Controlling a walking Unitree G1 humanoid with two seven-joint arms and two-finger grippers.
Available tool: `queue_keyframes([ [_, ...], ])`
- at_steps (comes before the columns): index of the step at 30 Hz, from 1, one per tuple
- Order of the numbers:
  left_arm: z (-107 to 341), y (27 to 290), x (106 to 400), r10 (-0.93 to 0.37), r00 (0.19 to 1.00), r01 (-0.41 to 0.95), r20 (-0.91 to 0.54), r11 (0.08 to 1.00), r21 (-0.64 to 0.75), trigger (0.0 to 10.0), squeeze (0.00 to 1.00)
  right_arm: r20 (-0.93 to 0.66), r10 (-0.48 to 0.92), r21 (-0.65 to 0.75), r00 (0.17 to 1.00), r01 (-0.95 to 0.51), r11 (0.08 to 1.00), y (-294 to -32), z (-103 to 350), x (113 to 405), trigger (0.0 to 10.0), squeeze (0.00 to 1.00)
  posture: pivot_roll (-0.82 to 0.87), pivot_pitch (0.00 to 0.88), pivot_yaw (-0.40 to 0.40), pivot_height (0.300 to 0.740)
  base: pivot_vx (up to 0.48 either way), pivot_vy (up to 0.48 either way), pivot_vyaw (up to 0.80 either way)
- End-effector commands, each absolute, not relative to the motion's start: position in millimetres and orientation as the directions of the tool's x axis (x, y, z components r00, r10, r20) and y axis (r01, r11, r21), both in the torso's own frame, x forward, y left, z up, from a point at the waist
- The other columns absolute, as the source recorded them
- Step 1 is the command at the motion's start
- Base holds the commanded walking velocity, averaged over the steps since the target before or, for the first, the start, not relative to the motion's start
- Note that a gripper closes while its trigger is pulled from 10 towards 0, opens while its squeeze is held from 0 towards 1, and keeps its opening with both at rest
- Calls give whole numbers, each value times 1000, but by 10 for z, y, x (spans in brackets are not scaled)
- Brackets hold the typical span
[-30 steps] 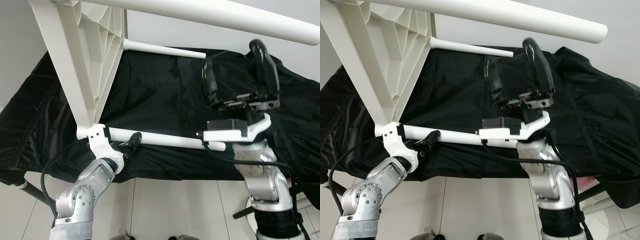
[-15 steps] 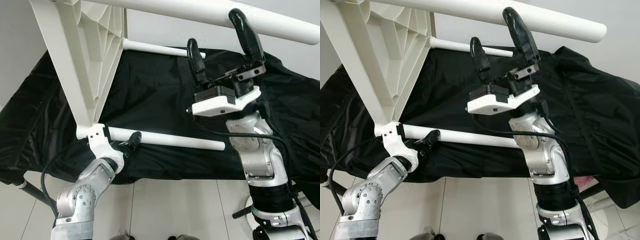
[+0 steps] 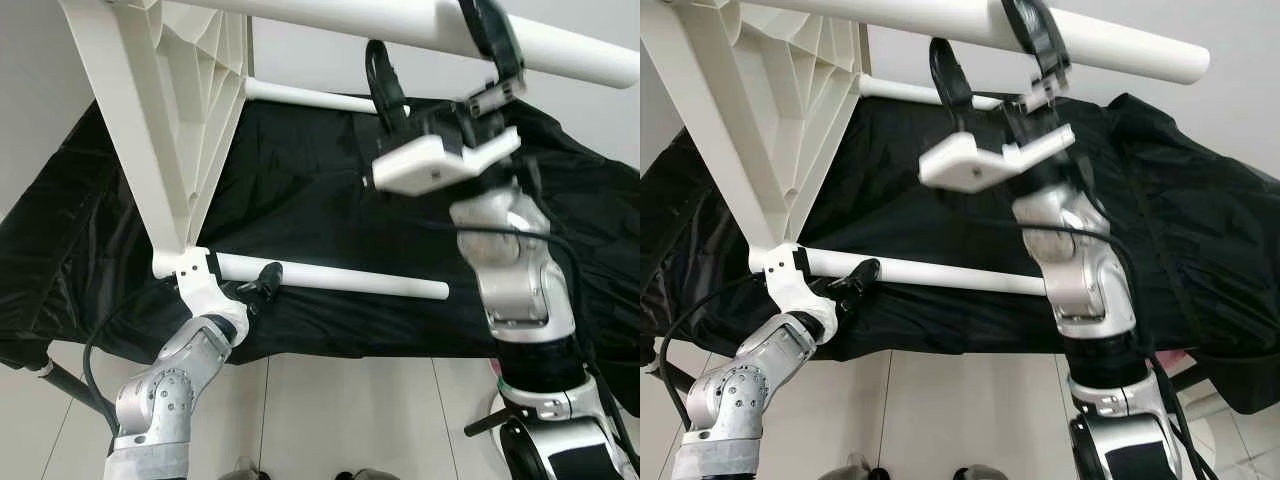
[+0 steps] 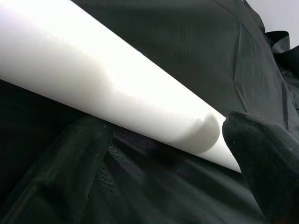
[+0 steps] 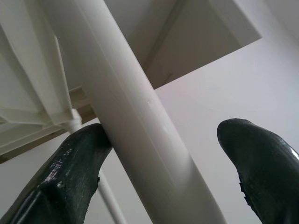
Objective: Building children table
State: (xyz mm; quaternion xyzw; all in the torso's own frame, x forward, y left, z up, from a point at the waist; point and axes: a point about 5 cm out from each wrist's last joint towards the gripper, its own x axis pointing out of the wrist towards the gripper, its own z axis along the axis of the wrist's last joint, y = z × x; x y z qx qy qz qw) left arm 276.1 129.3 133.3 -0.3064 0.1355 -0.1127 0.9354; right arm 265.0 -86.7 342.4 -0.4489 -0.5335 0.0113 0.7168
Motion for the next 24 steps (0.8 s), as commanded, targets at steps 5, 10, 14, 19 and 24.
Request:
queue_keyframes([
  [5,1257,1268,2758,-290,931,101,-222,788,-607,10000,0,731,498,-681,466,460,570,-813,3528,2624,10000,0,-20,63,-34,740,0,0,0],
  [10,1246,1235,2754,-296,928,103,-225,787,-608,10000,0,667,511,-745,543,469,474,-769,3564,2668,10000,0,-28,62,-29,740,0,0,-181],
  [14,1252,1228,2758,-294,929,102,-222,784,-612,10000,0,626,518,-780,583,447,438,-764,3553,2696,7098,0,-29,64,-29,740,0,0,-325],
  [19,1261,1211,2772,-275,935,81,-225,780,-620,10000,0,592,457,-796,664,392,461,-816,3507,2749,0,0,-30,67,-31,740,0,0,0],
  [24,1277,1198,2776,-268,938,74,-222,778,-624,10000,0,587,410,-782,698,359,509,-853,3480,2759,0,0,-31,66,-32,740,0,0,0],
])
